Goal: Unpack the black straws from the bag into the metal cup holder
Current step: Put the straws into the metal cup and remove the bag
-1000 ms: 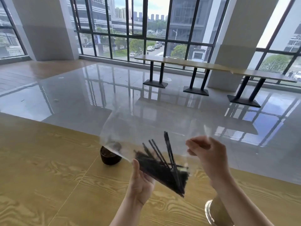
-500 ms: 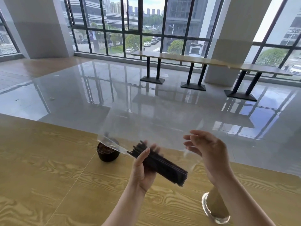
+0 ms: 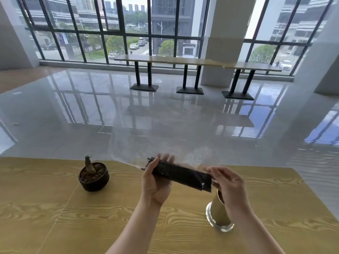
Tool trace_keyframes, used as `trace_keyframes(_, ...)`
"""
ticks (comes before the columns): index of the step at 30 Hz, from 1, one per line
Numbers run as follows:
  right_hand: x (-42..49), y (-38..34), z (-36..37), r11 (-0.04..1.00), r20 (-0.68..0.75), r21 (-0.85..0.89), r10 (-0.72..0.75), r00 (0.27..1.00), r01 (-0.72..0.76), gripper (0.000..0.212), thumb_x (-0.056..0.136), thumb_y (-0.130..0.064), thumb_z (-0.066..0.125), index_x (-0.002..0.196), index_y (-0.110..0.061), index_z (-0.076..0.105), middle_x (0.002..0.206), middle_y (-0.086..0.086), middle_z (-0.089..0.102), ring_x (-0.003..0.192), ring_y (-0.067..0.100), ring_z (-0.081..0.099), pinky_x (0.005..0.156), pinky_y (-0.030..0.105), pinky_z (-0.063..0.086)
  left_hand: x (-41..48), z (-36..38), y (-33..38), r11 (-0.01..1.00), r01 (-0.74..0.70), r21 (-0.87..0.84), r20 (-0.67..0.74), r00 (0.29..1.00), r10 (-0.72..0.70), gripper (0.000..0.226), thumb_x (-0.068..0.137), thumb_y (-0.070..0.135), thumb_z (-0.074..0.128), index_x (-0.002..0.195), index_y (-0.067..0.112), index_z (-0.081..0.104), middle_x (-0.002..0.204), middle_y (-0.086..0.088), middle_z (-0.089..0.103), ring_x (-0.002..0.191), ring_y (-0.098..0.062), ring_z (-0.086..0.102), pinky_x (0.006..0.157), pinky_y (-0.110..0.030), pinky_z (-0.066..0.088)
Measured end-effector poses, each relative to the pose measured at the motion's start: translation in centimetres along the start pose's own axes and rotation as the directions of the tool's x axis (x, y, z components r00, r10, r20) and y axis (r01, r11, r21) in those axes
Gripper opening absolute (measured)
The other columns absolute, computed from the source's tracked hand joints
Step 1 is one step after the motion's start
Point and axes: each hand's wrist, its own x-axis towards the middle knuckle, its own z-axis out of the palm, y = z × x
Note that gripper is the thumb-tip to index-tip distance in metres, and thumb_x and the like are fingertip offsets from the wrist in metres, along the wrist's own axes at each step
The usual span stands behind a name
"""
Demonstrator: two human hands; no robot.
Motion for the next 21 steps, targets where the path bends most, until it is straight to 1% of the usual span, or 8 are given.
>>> trace_keyframes(2,-0.3,-0.5,-1.4,0.999,-0.069,0.035,0.015,0.997,-0.013,0.024,0.083,-0.024,0.070,0.090,-0.002,0.076,0.092,0.019,0.076,0.089,0.041,0.071,0.075,0.035,0.059,0.1,0.5,-1.1,1.000,0.024,-0.013,0.043,0.999,-0.023,0.035,0.068,0.013,0.086,0.097,0.017,0.067,0.101,-0.006,0.070,0.104,-0.026,0.070,0.101,-0.044,0.050)
trace_keyframes(5,-1.5,-0.6,-3.7,0.997,-0.151,0.060,0.048,0.987,-0.039,0.020,0.090,-0.022,0.066,0.087,-0.005,0.074,0.093,0.022,0.075,0.088,0.046,0.068,0.080,0.053,0.056,0.4,1.6,-3.7,0.997,0.081,-0.012,0.093,0.993,-0.079,0.024,0.077,0.010,0.078,0.093,0.016,0.062,0.093,-0.005,0.068,0.094,-0.025,0.068,0.100,-0.044,0.050)
trace_keyframes(6,-2.0,-0.5,-4.5,0.998,-0.192,0.055,0.041,0.981,-0.031,0.019,0.091,-0.023,0.065,0.085,-0.008,0.075,0.092,0.021,0.075,0.087,0.044,0.069,0.080,0.054,0.056,0.6,2.1,-4.7,0.995,0.102,-0.001,0.084,0.991,-0.101,0.019,0.079,0.010,0.075,0.092,0.016,0.062,0.092,-0.005,0.067,0.093,-0.024,0.067,0.098,-0.044,0.051)
trace_keyframes(9,-3.4,-0.3,-6.5,0.999,-0.340,0.009,-0.043,0.940,0.049,0.021,0.090,-0.027,0.066,0.082,-0.010,0.075,0.087,0.016,0.075,0.081,0.028,0.069,0.076,0.044,0.056,0.7,3.2,-8.0,0.985,0.174,0.016,0.054,0.983,-0.175,0.015,0.079,0.011,0.071,0.090,0.016,0.062,0.089,-0.005,0.067,0.088,-0.024,0.067,0.094,-0.045,0.051)
trace_keyframes(11,-4.2,-0.4,-7.8,0.992,-0.424,-0.043,-0.124,0.897,0.117,0.022,0.088,-0.029,0.068,0.082,-0.010,0.075,0.083,0.011,0.076,0.076,0.018,0.069,0.070,0.028,0.057,0.6,3.7,-10.2,0.972,0.236,0.005,0.036,0.971,-0.236,0.017,0.077,0.009,0.071,0.089,0.016,0.060,0.087,-0.006,0.065,0.086,-0.025,0.065,0.093,-0.043,0.050)
trace_keyframes(14,-5.2,-0.8,-10.2,0.976,-0.537,-0.127,-0.219,0.815,0.179,0.016,0.092,-0.019,0.067,0.084,-0.007,0.074,0.079,0.003,0.077,0.073,0.008,0.070,0.068,0.014,0.052,0.0,4.4,-13.7,0.941,0.337,0.006,0.030,0.941,-0.337,0.019,0.078,0.009,0.069,0.091,0.016,0.057,0.090,-0.007,0.060,0.088,-0.026,0.058,0.100,-0.041,0.040)
trace_keyframes(18,-6.8,-1.5,-13.5,0.939,-0.649,-0.261,-0.341,0.680,0.222,0.015,0.097,-0.018,0.063,0.088,-0.010,0.073,0.084,0.003,0.078,0.080,0.013,0.073,0.072,0.015,0.054,-1.6,5.6,-18.6,0.890,0.454,0.045,-0.012,0.891,-0.454,0.028,0.077,0.011,0.073,0.099,0.013,0.056,0.095,-0.009,0.064,0.089,-0.025,0.062,0.086,-0.039,0.050)
trace_keyframes(21,-8.1,-2.0,-16.1,0.889,-0.663,-0.387,-0.452,0.598,0.243,0.019,0.099,-0.024,0.061,0.089,-0.012,0.071,0.084,-0.001,0.077,0.080,0.011,0.073,0.075,0.015,0.053,-2.9,6.5,-22.0,0.860,0.509,0.028,-0.001,0.860,-0.510,0.026,0.072,0.009,0.077,0.092,0.011,0.060,0.089,-0.010,0.070,0.084,-0.026,0.069,0.077,-0.038,0.057)
